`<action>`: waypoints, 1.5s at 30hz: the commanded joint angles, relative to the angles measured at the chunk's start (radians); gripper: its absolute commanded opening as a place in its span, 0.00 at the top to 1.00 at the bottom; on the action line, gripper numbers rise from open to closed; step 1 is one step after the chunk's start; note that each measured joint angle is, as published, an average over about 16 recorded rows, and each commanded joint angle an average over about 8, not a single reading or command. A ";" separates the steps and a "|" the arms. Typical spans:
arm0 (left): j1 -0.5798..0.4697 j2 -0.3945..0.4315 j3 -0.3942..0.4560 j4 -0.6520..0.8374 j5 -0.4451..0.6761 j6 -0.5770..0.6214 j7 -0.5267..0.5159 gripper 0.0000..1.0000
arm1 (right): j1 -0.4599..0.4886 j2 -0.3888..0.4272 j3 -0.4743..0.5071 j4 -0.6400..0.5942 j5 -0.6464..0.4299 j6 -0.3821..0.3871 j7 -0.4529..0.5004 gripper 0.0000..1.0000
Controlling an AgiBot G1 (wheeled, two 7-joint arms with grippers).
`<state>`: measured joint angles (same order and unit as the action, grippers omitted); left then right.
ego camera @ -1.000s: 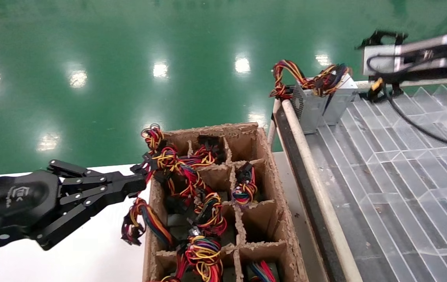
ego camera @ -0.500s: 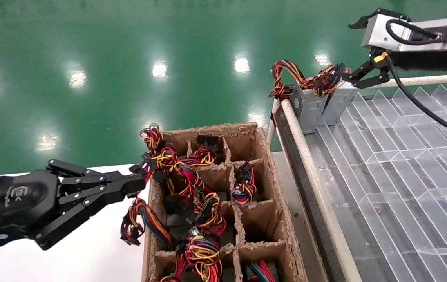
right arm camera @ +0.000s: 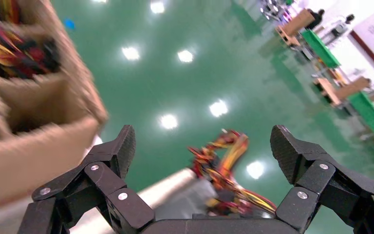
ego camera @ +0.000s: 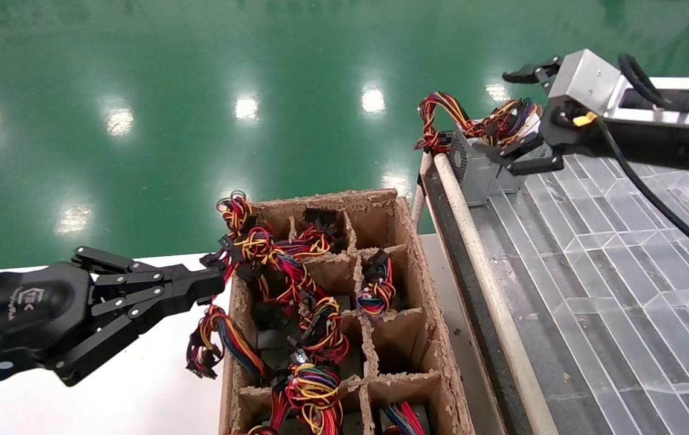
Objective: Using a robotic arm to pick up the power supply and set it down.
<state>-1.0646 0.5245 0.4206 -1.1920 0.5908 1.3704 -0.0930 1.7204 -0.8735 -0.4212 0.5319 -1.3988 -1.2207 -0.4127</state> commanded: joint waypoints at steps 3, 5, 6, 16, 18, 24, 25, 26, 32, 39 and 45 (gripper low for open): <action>0.000 0.000 0.000 0.000 0.000 0.000 0.000 0.00 | -0.073 0.029 0.016 0.085 0.075 -0.031 0.067 0.00; 0.000 0.000 0.000 0.000 0.000 0.000 0.000 0.00 | -0.109 0.044 0.024 0.127 0.113 -0.047 0.102 0.00; 0.000 0.000 0.000 0.000 0.000 0.000 0.000 0.00 | -0.128 0.052 0.028 0.149 0.132 -0.054 0.119 0.00; 0.000 0.000 0.000 0.000 0.000 0.000 0.000 0.00 | -0.309 0.125 0.068 0.360 0.320 -0.132 0.287 0.00; 0.000 0.000 0.000 0.000 0.000 0.000 0.000 0.00 | -0.346 0.140 0.076 0.403 0.358 -0.147 0.321 0.00; 0.000 0.000 0.000 0.000 0.000 0.000 0.000 0.00 | -0.454 0.185 0.100 0.529 0.470 -0.193 0.422 0.00; 0.000 0.000 0.000 0.000 0.000 0.000 0.000 0.00 | -0.472 0.192 0.104 0.550 0.488 -0.201 0.439 0.00; 0.000 0.000 0.000 0.000 0.000 0.000 0.000 0.00 | -0.490 0.199 0.108 0.571 0.507 -0.209 0.456 0.00; 0.000 0.000 0.000 0.000 0.000 0.000 0.000 0.00 | -0.596 0.242 0.131 0.694 0.616 -0.254 0.554 0.00; 0.000 0.000 0.000 0.000 0.000 0.000 0.000 0.00 | -0.668 0.271 0.146 0.779 0.692 -0.285 0.612 0.00; 0.000 0.000 0.000 0.000 0.000 0.000 0.000 0.00 | -0.671 0.273 0.149 0.782 0.697 -0.286 0.612 0.00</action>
<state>-1.0644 0.5245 0.4205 -1.1918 0.5906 1.3702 -0.0930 1.0497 -0.6014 -0.2732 1.3133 -0.7034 -1.5061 0.2001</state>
